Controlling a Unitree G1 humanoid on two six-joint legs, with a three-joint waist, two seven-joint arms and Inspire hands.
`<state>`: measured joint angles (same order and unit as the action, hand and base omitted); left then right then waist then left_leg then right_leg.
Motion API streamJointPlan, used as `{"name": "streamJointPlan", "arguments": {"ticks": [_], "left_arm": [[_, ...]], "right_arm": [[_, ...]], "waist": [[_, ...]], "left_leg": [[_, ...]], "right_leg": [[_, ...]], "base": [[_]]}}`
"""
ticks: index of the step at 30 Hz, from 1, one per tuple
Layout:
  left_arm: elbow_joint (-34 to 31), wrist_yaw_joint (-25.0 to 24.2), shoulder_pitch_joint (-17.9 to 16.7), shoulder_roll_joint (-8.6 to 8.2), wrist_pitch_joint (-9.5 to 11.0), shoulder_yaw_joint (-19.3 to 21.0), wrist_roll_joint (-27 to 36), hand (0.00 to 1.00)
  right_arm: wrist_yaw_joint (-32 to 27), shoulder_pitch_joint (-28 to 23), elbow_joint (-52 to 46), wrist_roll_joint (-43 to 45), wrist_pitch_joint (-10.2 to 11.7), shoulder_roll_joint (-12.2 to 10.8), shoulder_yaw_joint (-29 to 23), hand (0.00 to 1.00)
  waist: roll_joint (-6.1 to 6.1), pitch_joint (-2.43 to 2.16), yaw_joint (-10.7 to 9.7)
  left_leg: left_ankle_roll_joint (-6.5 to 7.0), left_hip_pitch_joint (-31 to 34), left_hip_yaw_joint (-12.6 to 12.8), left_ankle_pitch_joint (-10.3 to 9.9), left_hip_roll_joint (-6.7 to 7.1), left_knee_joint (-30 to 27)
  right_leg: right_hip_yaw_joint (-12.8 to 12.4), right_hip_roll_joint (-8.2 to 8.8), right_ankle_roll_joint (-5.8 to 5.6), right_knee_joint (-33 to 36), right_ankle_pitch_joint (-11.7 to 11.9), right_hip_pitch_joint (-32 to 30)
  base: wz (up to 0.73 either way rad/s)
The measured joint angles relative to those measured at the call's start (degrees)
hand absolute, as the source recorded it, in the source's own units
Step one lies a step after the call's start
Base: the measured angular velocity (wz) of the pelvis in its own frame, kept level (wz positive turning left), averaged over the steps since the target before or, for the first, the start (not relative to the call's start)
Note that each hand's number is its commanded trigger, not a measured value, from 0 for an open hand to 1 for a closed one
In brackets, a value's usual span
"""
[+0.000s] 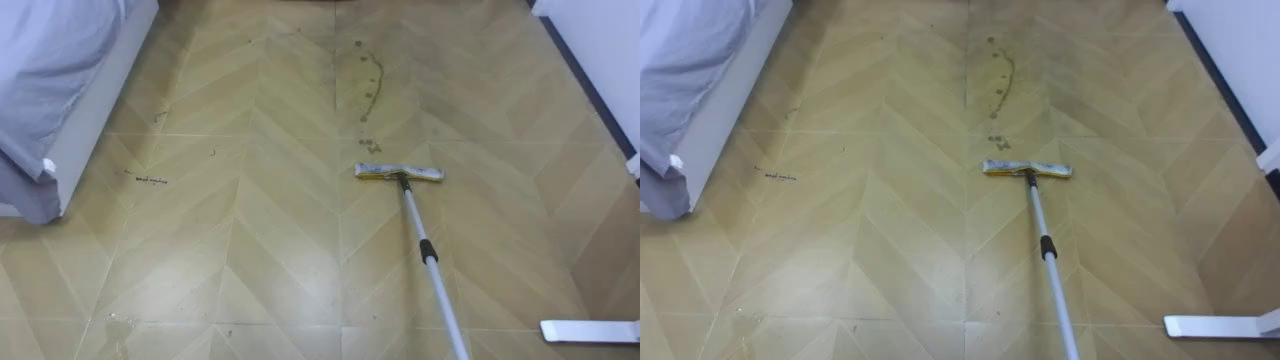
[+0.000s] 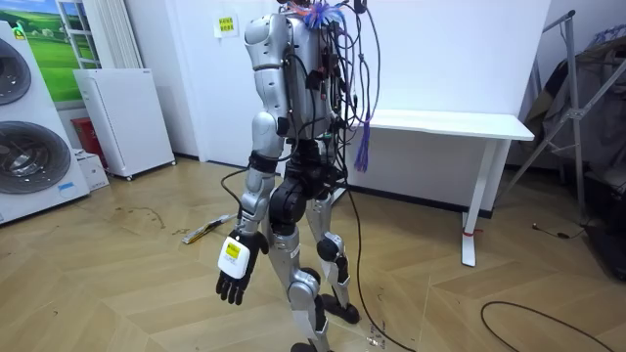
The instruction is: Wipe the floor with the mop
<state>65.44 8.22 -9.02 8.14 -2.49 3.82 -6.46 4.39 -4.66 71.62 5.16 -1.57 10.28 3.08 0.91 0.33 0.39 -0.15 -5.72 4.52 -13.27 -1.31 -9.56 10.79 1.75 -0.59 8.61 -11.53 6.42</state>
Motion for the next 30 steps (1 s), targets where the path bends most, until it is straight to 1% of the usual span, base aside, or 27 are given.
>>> {"name": "streamJointPlan", "arguments": {"ticks": [9, 14, 20, 23, 25, 27, 30], "left_arm": [[0.0, -0.12, -0.58, -0.02, -0.18, 0.49, -0.01, 0.0], [-0.04, -0.13, -0.6, -0.01, -1.26, 0.51, -0.05, 0.0], [-0.04, -0.39, -0.65, -0.01, -1.48, 0.48, -0.54, 0.0], [-0.04, -0.4, -0.62, 0.0, -1.54, 0.45, -0.59, 0.0], [-0.02, -0.4, -0.74, -0.02, -1.71, 0.33, -0.62, 0.0], [-0.04, -0.34, -0.63, -0.02, -2.13, 0.2, -0.62, 0.0], [-0.04, 0.01, -0.41, -0.01, -2.22, -0.13, -1.18, 0.0]], "right_arm": [[0.03, 0.09, 0.0, -0.01, -0.48, -0.04, 0.02, 1.0], [0.07, 0.08, 0.02, 0.03, -0.52, -0.02, 0.0, 1.0], [0.22, 0.11, -0.27, 0.04, -0.98, -0.02, 0.0, 1.0], [0.31, 0.22, -0.32, -0.02, -0.89, -0.09, 0.0, 1.0], [0.23, 0.15, -0.3, -0.36, -0.86, -0.17, 0.03, 1.0], [0.0, 0.14, -0.29, -0.99, -0.92, -0.32, 0.05, 1.0], [-0.47, 0.17, -0.19, -1.99, -0.9, -0.46, 0.17, 1.0]], "waist": [[0.07, -0.04, 0.1], [0.06, -0.03, 0.05], [-0.02, -0.05, -0.02], [0.08, -0.17, -0.17], [0.16, -0.15, -0.21], [0.28, -0.25, -0.24], [0.36, -0.3, -0.26]], "left_leg": [[0.0, -0.02, 0.1, 0.0, -0.01, -0.06], [0.0, 0.03, 0.09, 0.0, -0.01, -0.06], [0.0, 0.43, 0.05, 0.0, -0.01, -0.21], [0.0, 1.9, -0.11, 0.0, 0.01, -0.86], [0.0, 2.41, -0.18, 0.0, 0.02, -1.18], [0.0, 3.29, -0.58, 0.0, 0.02, -1.5], [-0.01, 5.13, -1.05, 0.0, -0.01, -2.05]], "right_leg": [[-0.04, 0.0, 0.0, 0.01, 0.0, 0.03], [0.0, 0.0, -0.01, -0.02, -0.01, 0.04], [0.11, 0.04, -0.01, 0.02, -0.01, -0.33], [0.36, 0.1, -0.01, 0.09, -0.01, -1.32], [0.56, 0.12, 0.0, 0.1, -0.01, -1.59], [1.06, 0.15, 0.02, 0.12, 0.0, -2.19], [2.04, 0.19, 0.18, 0.34, 0.11, -3.62]], "base": [[0.0], [0.0], [0.0], [0.03], [0.07], [0.13], [0.13]]}}
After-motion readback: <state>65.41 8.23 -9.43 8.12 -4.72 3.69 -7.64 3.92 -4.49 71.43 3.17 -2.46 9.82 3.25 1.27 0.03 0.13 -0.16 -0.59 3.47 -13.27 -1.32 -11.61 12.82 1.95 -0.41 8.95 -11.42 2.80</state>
